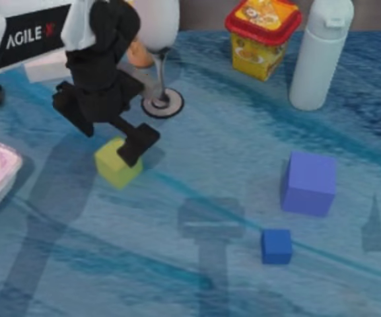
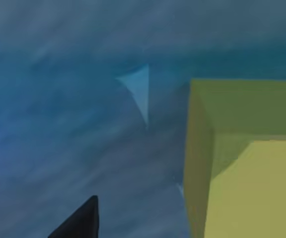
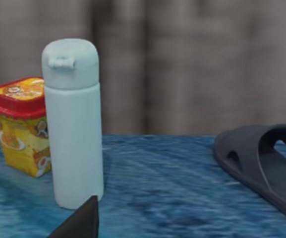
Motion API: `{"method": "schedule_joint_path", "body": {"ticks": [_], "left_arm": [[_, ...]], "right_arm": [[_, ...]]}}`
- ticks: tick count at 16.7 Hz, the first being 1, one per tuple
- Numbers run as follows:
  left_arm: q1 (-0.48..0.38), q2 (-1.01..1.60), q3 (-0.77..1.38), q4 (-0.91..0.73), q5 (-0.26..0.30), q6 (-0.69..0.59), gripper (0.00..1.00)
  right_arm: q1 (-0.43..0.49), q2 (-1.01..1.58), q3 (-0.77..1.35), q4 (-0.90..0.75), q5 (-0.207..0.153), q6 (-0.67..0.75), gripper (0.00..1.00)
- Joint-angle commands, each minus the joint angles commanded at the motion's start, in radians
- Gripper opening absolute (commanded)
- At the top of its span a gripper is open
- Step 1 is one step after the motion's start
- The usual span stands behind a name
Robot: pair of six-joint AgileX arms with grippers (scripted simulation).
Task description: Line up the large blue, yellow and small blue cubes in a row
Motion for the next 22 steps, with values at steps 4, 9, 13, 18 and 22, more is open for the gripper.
{"method": "schedule_joint_path", "body": {"ticks": [4,9,13,18,22], "left_arm": [[0.000,0.054,-0.097,0.157,0.001,0.000,1.00],[-0.001,0.065,-0.112,0.176,0.001,0.000,1.00],[-0.001,0.065,-0.112,0.176,0.001,0.000,0.70],[-0.001,0.065,-0.112,0.176,0.001,0.000,0.32],[-0.001,0.065,-0.112,0.176,0.001,0.000,0.02]], "right_arm": [[0.000,0.000,0.000,0.000,0.000,0.000,1.00],[0.000,0.000,0.000,0.000,0.000,0.000,1.00],[0.000,0.000,0.000,0.000,0.000,0.000,1.00],[0.000,0.000,0.000,0.000,0.000,0.000,1.00],[0.000,0.000,0.000,0.000,0.000,0.000,1.00]]}}
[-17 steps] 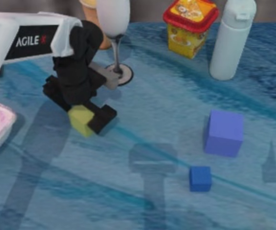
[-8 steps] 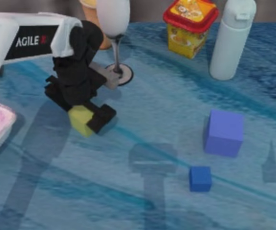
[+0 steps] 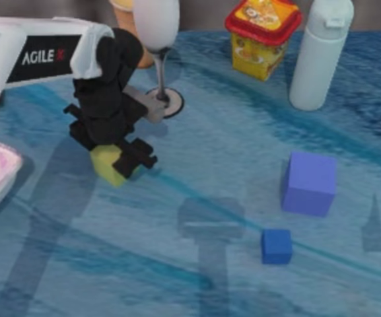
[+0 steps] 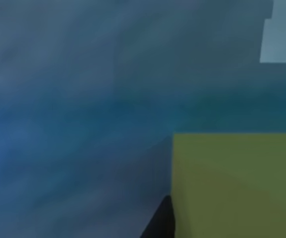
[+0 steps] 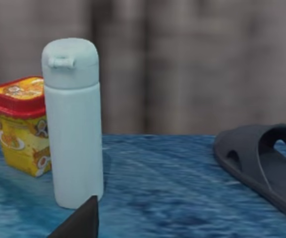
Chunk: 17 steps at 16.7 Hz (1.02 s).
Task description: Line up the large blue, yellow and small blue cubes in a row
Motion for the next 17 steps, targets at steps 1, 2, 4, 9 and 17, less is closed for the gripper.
{"method": "schedule_joint_path", "body": {"ticks": [1,2,4,9,17], "left_arm": [[0.000,0.000,0.000,0.000,0.000,0.000,0.00],[0.000,0.000,0.000,0.000,0.000,0.000,0.00],[0.000,0.000,0.000,0.000,0.000,0.000,0.00],[0.001,-0.023,0.005,-0.009,0.007,-0.004,0.00],[0.018,-0.094,0.145,-0.226,0.006,-0.005,0.00]], "right_arm": [[0.000,0.000,0.000,0.000,0.000,0.000,1.00],[0.000,0.000,0.000,0.000,0.000,0.000,1.00],[0.000,0.000,0.000,0.000,0.000,0.000,1.00],[0.000,0.000,0.000,0.000,0.000,0.000,1.00],[0.000,0.000,0.000,0.000,0.000,0.000,1.00]]}}
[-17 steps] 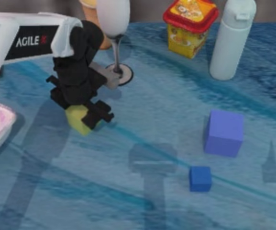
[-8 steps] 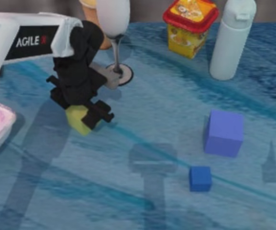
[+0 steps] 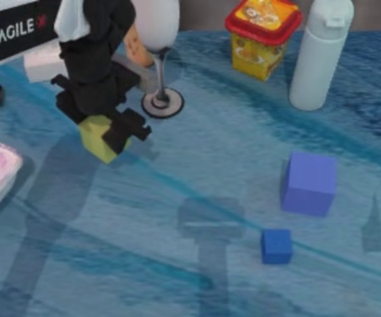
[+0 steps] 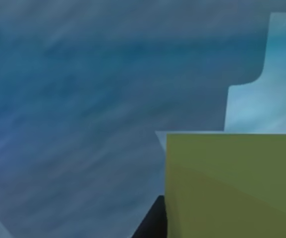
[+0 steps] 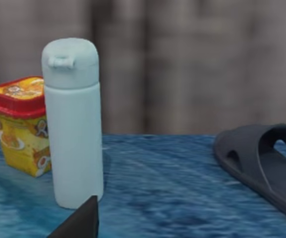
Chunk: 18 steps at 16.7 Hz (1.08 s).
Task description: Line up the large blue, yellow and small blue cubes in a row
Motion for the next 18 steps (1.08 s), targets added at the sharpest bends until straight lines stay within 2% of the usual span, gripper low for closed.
{"method": "schedule_joint_path", "body": {"ticks": [6,9,13,18], "left_arm": [[-0.005,-0.006,0.009,-0.012,-0.001,0.000,0.00],[-0.041,-0.005,0.012,-0.016,-0.002,-0.065,0.00],[-0.144,-0.015,0.004,-0.025,-0.007,-0.291,0.00],[-0.316,-0.045,-0.037,-0.040,-0.012,-0.729,0.00]], "right_arm": [[0.000,0.000,0.000,0.000,0.000,0.000,1.00],[0.000,0.000,0.000,0.000,0.000,0.000,1.00],[0.000,0.000,0.000,0.000,0.000,0.000,1.00],[0.000,0.000,0.000,0.000,0.000,0.000,1.00]]}}
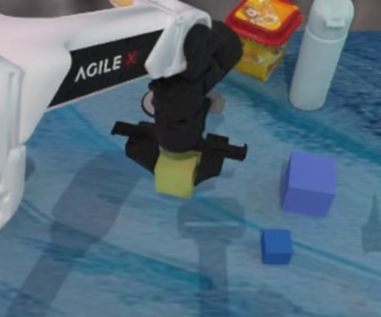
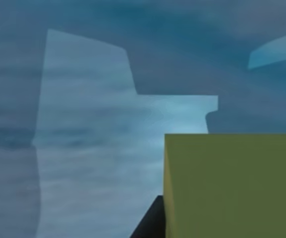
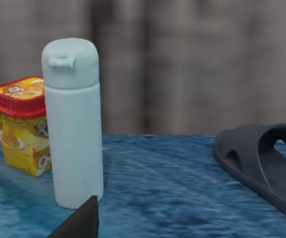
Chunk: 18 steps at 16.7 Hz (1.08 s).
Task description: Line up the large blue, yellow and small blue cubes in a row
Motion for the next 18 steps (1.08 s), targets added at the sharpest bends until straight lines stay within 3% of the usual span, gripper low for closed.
{"method": "schedule_joint_path", "body": {"ticks": [4,7,18], "left_arm": [[-0.132,-0.035,-0.033,-0.003,-0.005,-0.327,0.00],[-0.198,-0.067,-0.053,0.005,-0.010,-0.467,0.00],[-0.217,-0.057,-0.109,0.082,-0.011,-0.504,0.00]], "right_arm": [[0.000,0.000,0.000,0.000,0.000,0.000,1.00],[0.000,0.000,0.000,0.000,0.000,0.000,1.00],[0.000,0.000,0.000,0.000,0.000,0.000,1.00]]}}
